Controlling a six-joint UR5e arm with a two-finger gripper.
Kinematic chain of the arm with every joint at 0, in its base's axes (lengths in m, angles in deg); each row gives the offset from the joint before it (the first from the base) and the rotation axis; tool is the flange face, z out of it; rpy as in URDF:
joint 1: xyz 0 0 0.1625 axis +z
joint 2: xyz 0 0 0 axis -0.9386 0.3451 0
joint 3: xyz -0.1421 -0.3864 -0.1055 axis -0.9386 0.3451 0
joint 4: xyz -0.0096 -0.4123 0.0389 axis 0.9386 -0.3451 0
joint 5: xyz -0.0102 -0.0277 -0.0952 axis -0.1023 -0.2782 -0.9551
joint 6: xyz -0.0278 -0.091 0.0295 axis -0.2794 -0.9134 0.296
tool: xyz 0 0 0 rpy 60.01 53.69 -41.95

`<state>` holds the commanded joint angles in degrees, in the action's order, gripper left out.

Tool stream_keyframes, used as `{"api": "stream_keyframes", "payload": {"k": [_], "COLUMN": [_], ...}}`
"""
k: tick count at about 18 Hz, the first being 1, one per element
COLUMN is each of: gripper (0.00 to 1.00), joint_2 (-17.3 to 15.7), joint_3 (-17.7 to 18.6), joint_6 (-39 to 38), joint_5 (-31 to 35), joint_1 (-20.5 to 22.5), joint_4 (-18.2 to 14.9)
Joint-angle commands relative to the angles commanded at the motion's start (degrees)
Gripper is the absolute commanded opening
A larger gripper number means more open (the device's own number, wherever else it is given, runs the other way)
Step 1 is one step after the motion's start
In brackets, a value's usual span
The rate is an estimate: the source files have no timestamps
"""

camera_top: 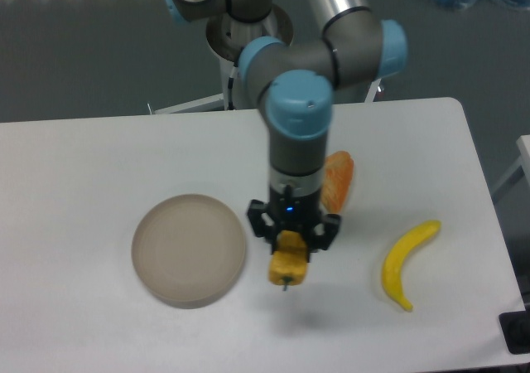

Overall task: Place the yellow pepper on the plate
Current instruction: 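Carry the held yellow pepper over the beige plate, then lower the yellow pepper onto the plate and open the gripper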

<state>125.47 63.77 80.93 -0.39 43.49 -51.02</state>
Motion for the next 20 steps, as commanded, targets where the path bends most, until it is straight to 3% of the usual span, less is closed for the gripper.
{"api": "stream_keyframes", "payload": {"k": [5, 10, 15, 20], "gripper": [0.42, 0.43, 0.43, 0.43], "joint_2": [-1.1, -1.1, -0.4, -0.4], "joint_3": [6.2, 9.5, 12.6, 14.3], "joint_6": [-0.8, -2.5, -0.5, 0.6], "joint_5": [-0.3, -0.4, -0.6, -0.6], "joint_1": [-3.8, -5.8, -7.1, -7.2], "joint_4": [4.2, 5.9, 11.4, 12.4]}}
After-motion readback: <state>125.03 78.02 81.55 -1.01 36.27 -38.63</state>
